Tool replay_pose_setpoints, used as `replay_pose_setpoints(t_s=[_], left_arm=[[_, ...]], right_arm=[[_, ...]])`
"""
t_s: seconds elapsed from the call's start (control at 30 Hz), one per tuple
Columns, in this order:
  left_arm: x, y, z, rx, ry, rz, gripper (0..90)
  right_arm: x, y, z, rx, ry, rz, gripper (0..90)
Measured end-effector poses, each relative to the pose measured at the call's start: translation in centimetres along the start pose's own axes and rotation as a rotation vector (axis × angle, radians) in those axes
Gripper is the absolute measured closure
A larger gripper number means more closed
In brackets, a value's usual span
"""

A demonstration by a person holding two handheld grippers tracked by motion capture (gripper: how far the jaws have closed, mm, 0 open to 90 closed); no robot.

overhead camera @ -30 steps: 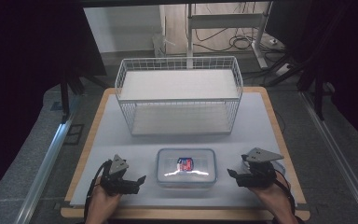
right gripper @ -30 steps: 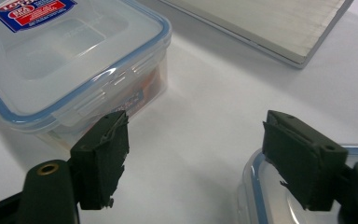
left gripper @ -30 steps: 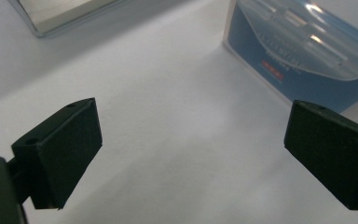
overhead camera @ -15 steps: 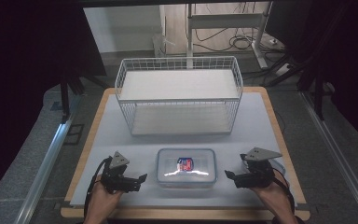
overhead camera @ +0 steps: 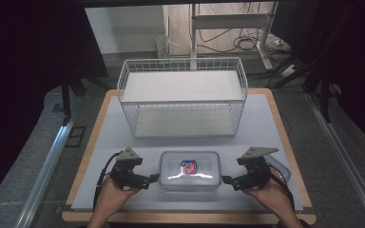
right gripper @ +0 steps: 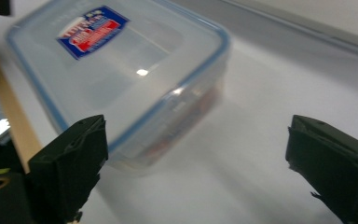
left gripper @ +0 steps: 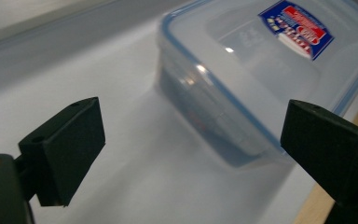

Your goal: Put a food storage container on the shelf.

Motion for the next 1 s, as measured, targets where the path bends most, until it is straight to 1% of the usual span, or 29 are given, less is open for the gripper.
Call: replay_pose_setpoints(t_s=[0.03, 0.07, 0.1, 0.13, 0.17, 0.2, 0.27, 0.3, 0.33, 0.37, 0.4, 0.43, 0.47, 0.5, 0.53, 0.57, 0.6, 0.63, 0.7, 0.73, 0.77, 0.8, 0.83, 0.9, 0.93, 0.97, 1.0], left_arm=[[0.5, 0.0, 0.3, 0.000, 0.010, -0.029, 8.1], [0.8, 0.0, 0.4, -0.001, 0.017, -0.040, 8.3], [0.8, 0.0, 0.4, -0.001, 0.017, -0.040, 8.9], [1.1, 0.0, 0.6, 0.000, 0.023, -0.052, 8.9], [1.5, 0.0, 0.8, -0.010, 0.027, -0.082, 9.7], [1.5, 0.0, 0.8, -0.010, 0.027, -0.082, 10.2], [2.1, 0.1, 0.9, -0.016, 0.032, -0.101, 10.4], [2.6, 0.1, 1.0, -0.040, 0.035, -0.136, 10.6], [2.7, 0.1, 1.0, -0.052, 0.033, -0.149, 10.6], [2.9, 0.2, 1.0, -0.064, 0.033, -0.164, 11.8], [2.9, 0.2, 1.0, -0.064, 0.033, -0.164, 11.9], [3.2, 0.1, 0.9, -0.082, 0.038, -0.196, 12.2], [3.2, 0.1, 0.9, -0.082, 0.038, -0.196, 12.6], [3.6, 0.0, 0.8, -0.094, 0.050, -0.242, 13.0], [3.6, 0.0, 0.8, -0.094, 0.050, -0.242, 12.7], [3.8, -0.2, 0.7, -0.104, 0.060, -0.257, 11.6], [3.9, -0.3, 0.7, -0.112, 0.064, -0.269, 11.1], [4.1, -0.3, 0.7, -0.128, 0.071, -0.279, 10.9], [4.1, -0.3, 0.7, -0.130, 0.072, -0.279, 10.9], [4.0, -0.3, 0.6, -0.132, 0.076, -0.280, 11.2], [4.0, -0.3, 0.6, -0.136, 0.076, -0.284, 11.6], [4.0, -0.2, 0.5, -0.141, 0.076, -0.287, 12.2], [3.8, 0.0, 0.3, -0.164, 0.076, -0.297, 14.4], [3.6, 0.4, 0.2, -0.187, 0.069, -0.312, 19.6], [3.4, 0.6, 0.1, -0.199, 0.064, -0.320, 23.0], [3.3, 0.7, 0.0, -0.203, 0.062, -0.328, 25.5], [3.3, 0.7, 0.0, -0.203, 0.062, -0.328, 27.5]], right_arm=[[0.4, -0.1, 0.3, 0.019, 0.005, 0.028, 10.3], [0.5, -0.2, 0.4, 0.023, 0.007, 0.039, 11.7], [0.7, -0.2, 0.5, 0.034, 0.010, 0.046, 13.0], [0.7, -0.2, 0.5, 0.034, 0.010, 0.046, 13.0], [1.2, -0.4, 0.7, 0.057, 0.019, 0.072, 14.8], [1.2, -0.4, 0.7, 0.057, 0.019, 0.072, 14.8], [1.8, -0.7, 0.8, 0.076, 0.027, 0.093, 15.9], [2.3, -1.2, 1.0, 0.107, 0.016, 0.127, 17.3], [2.5, -1.3, 1.1, 0.127, 0.012, 0.141, 17.6], [2.7, -1.5, 1.2, 0.136, 0.010, 0.151, 17.9], [2.7, -1.5, 1.2, 0.136, 0.010, 0.151, 17.9], [3.1, -1.7, 1.4, 0.176, 0.016, 0.180, 18.4], [3.1, -1.7, 1.4, 0.176, 0.016, 0.180, 18.4], [3.1, -2.0, 1.4, 0.200, 0.015, 0.188, 19.4], [3.1, -2.1, 1.4, 0.222, 0.015, 0.200, 19.5], [3.1, -2.2, 1.3, 0.244, 0.016, 0.213, 19.5], [3.2, -2.3, 1.2, 0.259, 0.018, 0.226, 19.6], [3.2, -2.4, 1.1, 0.269, 0.014, 0.234, 20.0], [3.2, -2.4, 1.0, 0.275, 0.014, 0.244, 20.3], [3.3, -2.4, 1.0, 0.282, 0.015, 0.259, 21.1], [3.5, -2.3, 1.0, 0.287, 0.023, 0.285, 21.4], [3.8, -2.1, 1.0, 0.290, 0.032, 0.311, 19.5], [4.2, -1.9, 1.1, 0.293, 0.042, 0.298, 18.2], [3.7, -1.9, 1.3, 0.278, 0.031, 0.283, 24.6], [3.6, -2.0, 1.2, 0.284, 0.024, 0.289, 27.5], [3.4, -2.1, 1.2, 0.294, 0.016, 0.299, 29.7], [3.4, -2.1, 1.2, 0.294, 0.016, 0.299, 29.7]])
Point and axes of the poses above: each handheld gripper's, and its own axes: x roughly forward along the jaws, z roughly out of its top, y roughly to its left, the point moved 1 cm from there along x, roughly forward along the jaws, and after that the axes turned 14 degrees about z, right-handed, at the moved point
